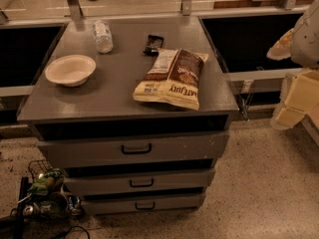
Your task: Open middle drawer
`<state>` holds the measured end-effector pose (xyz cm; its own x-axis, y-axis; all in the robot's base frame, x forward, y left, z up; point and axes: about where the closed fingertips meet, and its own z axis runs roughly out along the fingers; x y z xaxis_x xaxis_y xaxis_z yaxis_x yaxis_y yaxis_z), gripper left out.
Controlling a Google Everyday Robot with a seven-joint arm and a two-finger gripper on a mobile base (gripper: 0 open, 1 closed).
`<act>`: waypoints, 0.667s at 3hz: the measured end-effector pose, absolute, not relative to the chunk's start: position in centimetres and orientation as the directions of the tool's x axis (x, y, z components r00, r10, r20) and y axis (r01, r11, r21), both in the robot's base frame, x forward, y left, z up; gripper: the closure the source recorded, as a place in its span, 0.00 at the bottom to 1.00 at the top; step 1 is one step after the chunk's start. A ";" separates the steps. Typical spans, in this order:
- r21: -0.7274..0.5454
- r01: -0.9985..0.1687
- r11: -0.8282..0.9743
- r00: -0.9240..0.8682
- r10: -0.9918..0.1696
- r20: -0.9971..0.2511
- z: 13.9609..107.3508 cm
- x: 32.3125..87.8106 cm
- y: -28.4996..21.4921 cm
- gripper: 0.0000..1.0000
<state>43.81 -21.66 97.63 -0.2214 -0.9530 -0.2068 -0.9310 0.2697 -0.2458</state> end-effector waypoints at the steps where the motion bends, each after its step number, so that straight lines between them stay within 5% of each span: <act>1: -0.246 -0.931 0.270 -0.221 -0.953 -0.207 97.6 43.8 -21.7 0.45; 2: -0.246 -0.931 0.270 -0.222 -0.953 -0.207 97.6 43.8 -21.7 0.69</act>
Offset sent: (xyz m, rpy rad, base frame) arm 0.0000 0.0000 0.0000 0.0000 0.0000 0.0000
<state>43.82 -21.66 97.64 -0.2215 -0.9529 -0.2070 -0.9308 0.2699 -0.2463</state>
